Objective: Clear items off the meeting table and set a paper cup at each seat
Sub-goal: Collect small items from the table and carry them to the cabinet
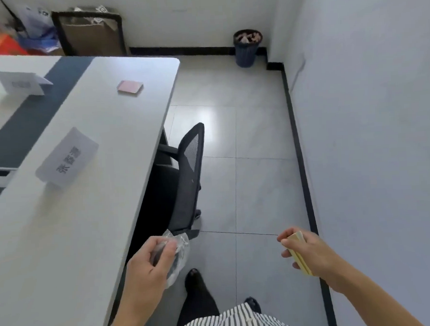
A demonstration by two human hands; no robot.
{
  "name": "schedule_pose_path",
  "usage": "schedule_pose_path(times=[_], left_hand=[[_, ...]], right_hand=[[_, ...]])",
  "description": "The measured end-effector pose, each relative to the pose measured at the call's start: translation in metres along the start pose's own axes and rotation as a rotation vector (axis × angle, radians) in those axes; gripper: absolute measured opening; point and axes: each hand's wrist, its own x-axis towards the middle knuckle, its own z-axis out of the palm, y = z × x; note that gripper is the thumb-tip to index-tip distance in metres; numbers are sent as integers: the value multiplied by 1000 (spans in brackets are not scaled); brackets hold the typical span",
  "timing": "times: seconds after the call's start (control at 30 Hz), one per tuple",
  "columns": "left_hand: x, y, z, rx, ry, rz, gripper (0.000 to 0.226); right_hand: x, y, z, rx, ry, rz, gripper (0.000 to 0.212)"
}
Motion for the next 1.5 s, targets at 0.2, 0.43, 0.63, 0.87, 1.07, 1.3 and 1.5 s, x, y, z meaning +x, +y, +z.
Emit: schedule_pose_path(times=[0.2, 0.43, 0.63, 0.87, 1.07, 1.3, 1.5], left_hand=[[65, 34, 54, 28, -125, 48, 40], [197, 65, 99, 38, -178, 46, 16], [311, 134, 104, 47, -177, 109, 18], [414, 162, 102, 82, -96, 72, 16], [491, 158, 114, 91, 94, -104, 15], [564, 195, 107, 49, 348, -228, 14], [555, 173, 88, -65, 625, -465, 9]], right_hand=[[35, 1, -47, 60, 47, 54, 12], [113, -58, -97, 33, 66, 87, 8], [181, -153, -149, 6, 134, -3, 7], [283, -226, -179, -10, 39, -5, 7], [410, -315, -219, -154, -93, -55, 7], [549, -460, -231, -441, -293, -186, 4], [619, -563, -156, -670, -525, -317, 7]])
